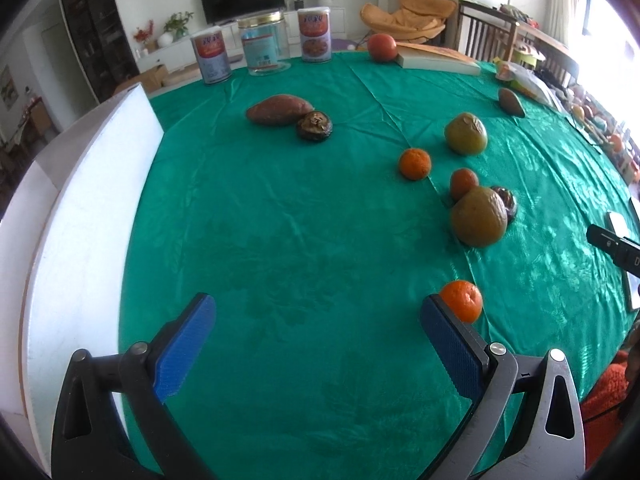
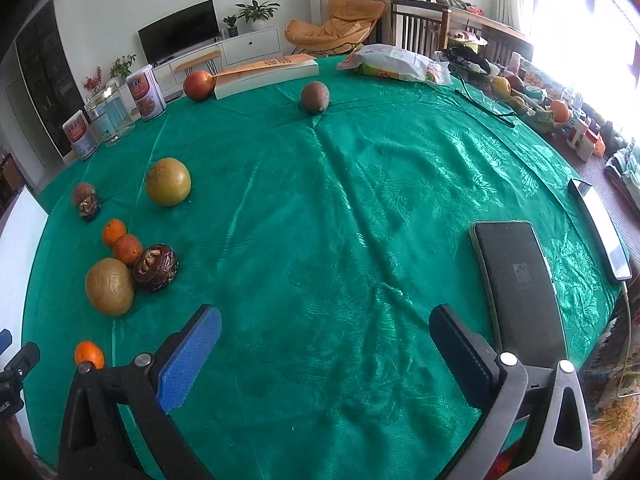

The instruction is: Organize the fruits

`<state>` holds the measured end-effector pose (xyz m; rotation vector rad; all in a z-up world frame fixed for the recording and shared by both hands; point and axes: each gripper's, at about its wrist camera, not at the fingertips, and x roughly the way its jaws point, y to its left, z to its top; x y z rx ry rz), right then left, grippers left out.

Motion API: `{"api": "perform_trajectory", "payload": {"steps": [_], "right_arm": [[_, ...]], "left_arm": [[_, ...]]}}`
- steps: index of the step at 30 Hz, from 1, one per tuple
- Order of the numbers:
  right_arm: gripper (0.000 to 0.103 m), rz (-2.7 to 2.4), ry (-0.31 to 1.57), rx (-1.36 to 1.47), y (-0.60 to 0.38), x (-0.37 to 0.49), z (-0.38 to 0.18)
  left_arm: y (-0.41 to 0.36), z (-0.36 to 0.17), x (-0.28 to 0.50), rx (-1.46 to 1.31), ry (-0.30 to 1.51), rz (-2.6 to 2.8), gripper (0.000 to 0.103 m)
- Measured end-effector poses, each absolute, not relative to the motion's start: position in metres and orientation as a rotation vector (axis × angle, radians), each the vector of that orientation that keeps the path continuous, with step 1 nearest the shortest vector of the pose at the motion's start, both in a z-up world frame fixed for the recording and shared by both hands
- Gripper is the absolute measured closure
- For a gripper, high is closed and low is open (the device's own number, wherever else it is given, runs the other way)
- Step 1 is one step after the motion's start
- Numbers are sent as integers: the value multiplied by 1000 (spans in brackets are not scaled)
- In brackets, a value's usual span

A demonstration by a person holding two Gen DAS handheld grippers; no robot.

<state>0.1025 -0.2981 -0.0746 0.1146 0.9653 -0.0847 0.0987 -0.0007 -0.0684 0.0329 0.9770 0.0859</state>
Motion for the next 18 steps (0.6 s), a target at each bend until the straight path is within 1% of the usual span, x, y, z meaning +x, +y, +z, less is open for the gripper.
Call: {"api": "perform_trajectory", "payload": {"steps": [6,11,18], "right_arm": [[0,-113,951,89,-297,138,-91],[0,-147,947,108,-306,188,-109],[0,-199,941,100,-316,244,-112]], "left_arm": [[-2,-71,105,18,998,87,1],[2,-66,102,10,995,80,1],[6,-55,107,-2,996,139,1]]}}
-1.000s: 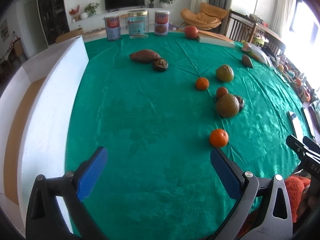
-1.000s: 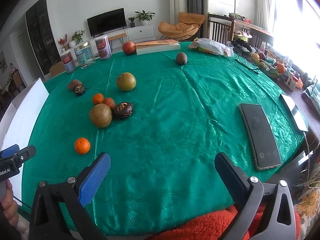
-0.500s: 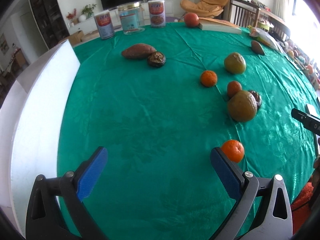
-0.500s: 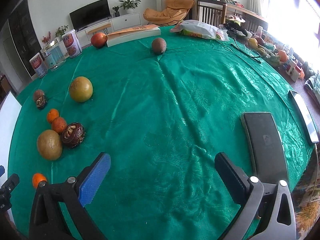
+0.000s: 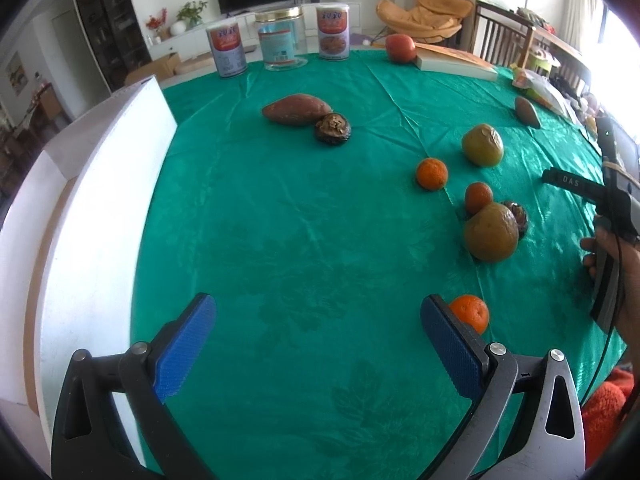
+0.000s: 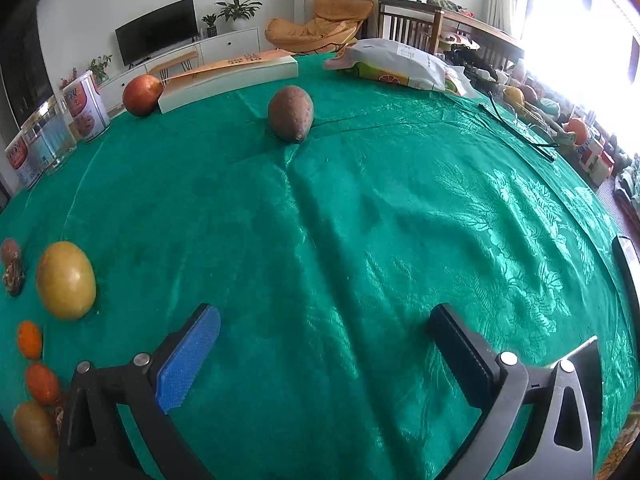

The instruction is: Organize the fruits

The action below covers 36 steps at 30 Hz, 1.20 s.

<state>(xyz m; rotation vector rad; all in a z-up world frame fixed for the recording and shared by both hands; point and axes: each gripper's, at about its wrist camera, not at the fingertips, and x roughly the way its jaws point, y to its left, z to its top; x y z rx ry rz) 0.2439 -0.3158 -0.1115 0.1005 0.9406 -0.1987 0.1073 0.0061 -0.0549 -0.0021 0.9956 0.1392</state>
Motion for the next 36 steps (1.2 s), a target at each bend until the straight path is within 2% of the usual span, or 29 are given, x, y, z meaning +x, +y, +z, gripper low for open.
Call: {"api": "perform_trajectory", "payload": {"steps": [24,36], "right_arm": [[0,-209,944,101,-317,246,-111],[0,-208,944,100,-317,246,-111]], "left_arm": [[-30,0,117,-4,900,273,1],[-15,-23,132,36,854,319,1]]}}
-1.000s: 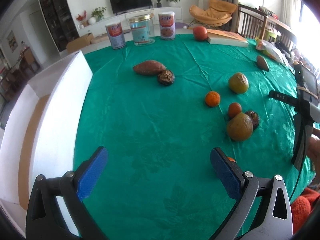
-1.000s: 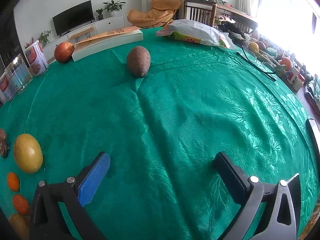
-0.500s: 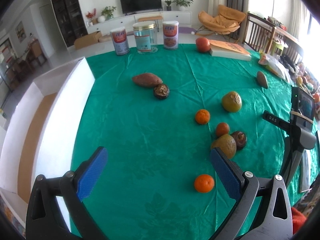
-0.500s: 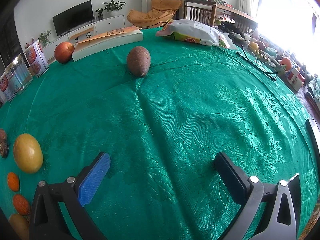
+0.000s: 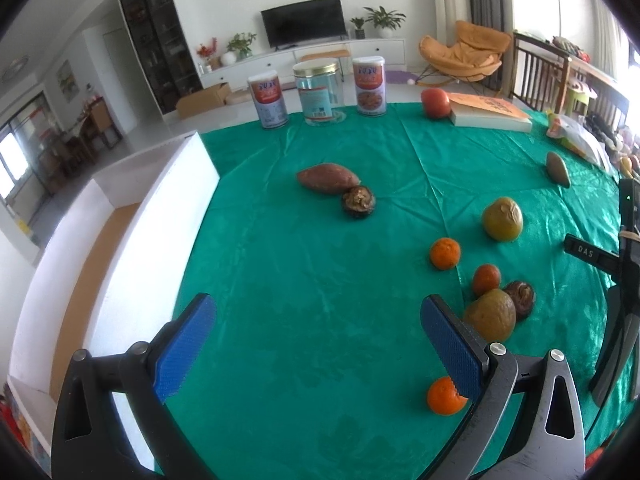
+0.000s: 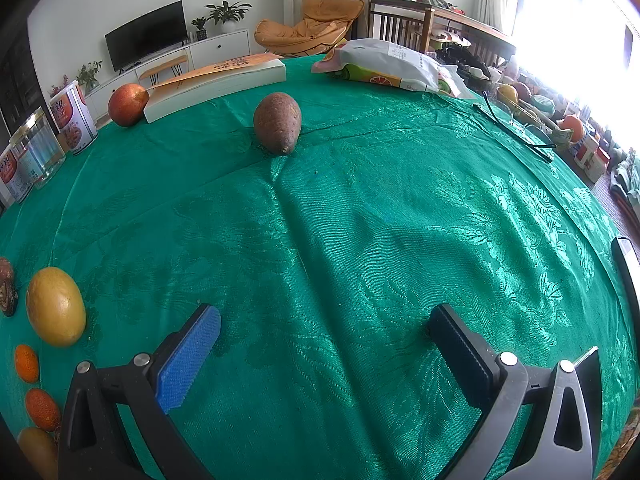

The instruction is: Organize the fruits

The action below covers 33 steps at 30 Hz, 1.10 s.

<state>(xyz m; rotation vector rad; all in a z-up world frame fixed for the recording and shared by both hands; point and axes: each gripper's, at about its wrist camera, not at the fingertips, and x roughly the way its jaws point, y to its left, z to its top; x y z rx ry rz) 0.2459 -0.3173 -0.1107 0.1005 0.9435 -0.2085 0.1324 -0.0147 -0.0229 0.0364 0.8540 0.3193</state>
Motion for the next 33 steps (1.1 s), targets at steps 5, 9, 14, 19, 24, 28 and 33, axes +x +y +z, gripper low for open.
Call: {"api": "perform_trajectory", "payload": {"steps": [5,9,14,19,24,28,33], "right_arm": [[0,-208,943,101,-317,246,-111],[0,-208,943,100,-317,246,-111],[0,-208,943,100,-317,246,-111],[0,-208,943,100,-317,246,-110],[0,-207,943,101,-317,246,-110],[0,-207,943,101,-317,246,-110],[0,-207,943,101,-317,246,-110]], "left_arm": [[3,-32,166,9,793,274,1],[27,-56,199,-66,770,259,1],[54,-90,235,-158,835,84,1],[61,-100,239,-181,799,-103,2],[45,-74,213,-124,620,-137,1],[38,-75,223,-86,640,-136,1],[52,-71,225,-211,630,-153,1]]}}
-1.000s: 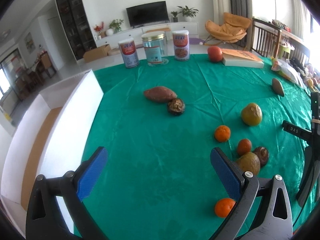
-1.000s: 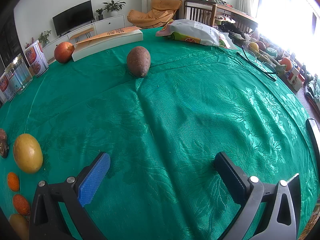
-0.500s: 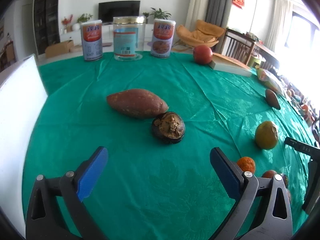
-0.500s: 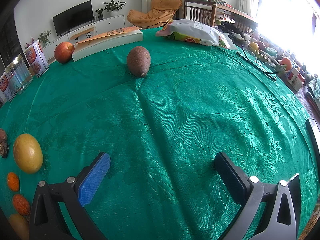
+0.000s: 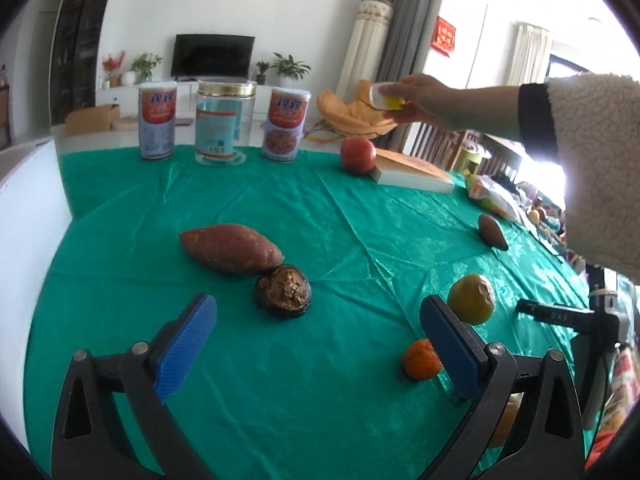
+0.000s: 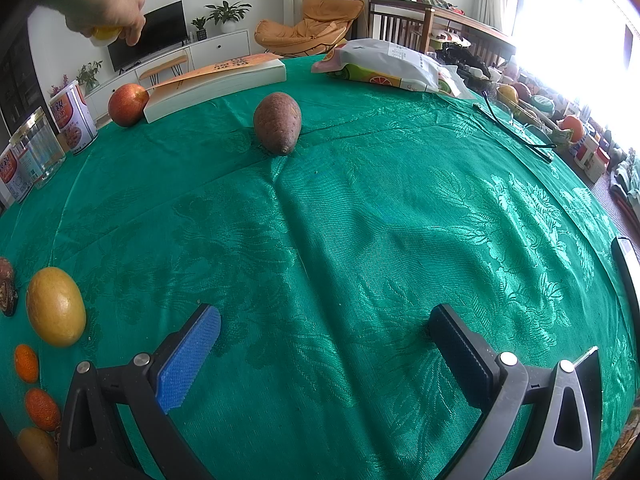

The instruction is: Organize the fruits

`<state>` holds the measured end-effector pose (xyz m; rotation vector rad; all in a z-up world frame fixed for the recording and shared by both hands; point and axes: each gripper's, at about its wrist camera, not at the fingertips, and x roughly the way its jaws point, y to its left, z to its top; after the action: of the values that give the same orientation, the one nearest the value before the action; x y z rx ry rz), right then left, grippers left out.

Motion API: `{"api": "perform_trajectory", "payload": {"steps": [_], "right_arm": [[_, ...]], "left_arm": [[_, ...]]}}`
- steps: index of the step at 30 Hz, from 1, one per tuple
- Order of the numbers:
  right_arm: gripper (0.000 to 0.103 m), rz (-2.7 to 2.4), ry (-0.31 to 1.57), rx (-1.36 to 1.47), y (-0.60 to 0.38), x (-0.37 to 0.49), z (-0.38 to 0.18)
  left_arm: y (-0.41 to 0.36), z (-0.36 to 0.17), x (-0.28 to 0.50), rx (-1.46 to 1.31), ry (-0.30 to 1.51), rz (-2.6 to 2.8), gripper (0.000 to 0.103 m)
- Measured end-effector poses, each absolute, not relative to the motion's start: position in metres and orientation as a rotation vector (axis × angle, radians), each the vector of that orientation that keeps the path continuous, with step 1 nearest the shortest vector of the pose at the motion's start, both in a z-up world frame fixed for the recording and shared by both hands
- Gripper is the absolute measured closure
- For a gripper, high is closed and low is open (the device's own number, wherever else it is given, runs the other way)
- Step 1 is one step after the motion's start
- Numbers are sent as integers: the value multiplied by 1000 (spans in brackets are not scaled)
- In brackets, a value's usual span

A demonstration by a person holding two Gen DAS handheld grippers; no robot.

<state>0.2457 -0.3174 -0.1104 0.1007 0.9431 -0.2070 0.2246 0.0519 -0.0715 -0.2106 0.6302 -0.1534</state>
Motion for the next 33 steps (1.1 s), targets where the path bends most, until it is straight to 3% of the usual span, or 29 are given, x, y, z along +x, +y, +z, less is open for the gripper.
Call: {"api": "perform_trajectory", "payload": {"steps": [21,33], "right_arm": [[0,-206,943,98,-317,246,-110],[0,-206,943,98,-317,246,-110]], "left_arm": [[90,-91,227,-435,733,-60,1],[86,-96,231,-406,761,-31,1]]}}
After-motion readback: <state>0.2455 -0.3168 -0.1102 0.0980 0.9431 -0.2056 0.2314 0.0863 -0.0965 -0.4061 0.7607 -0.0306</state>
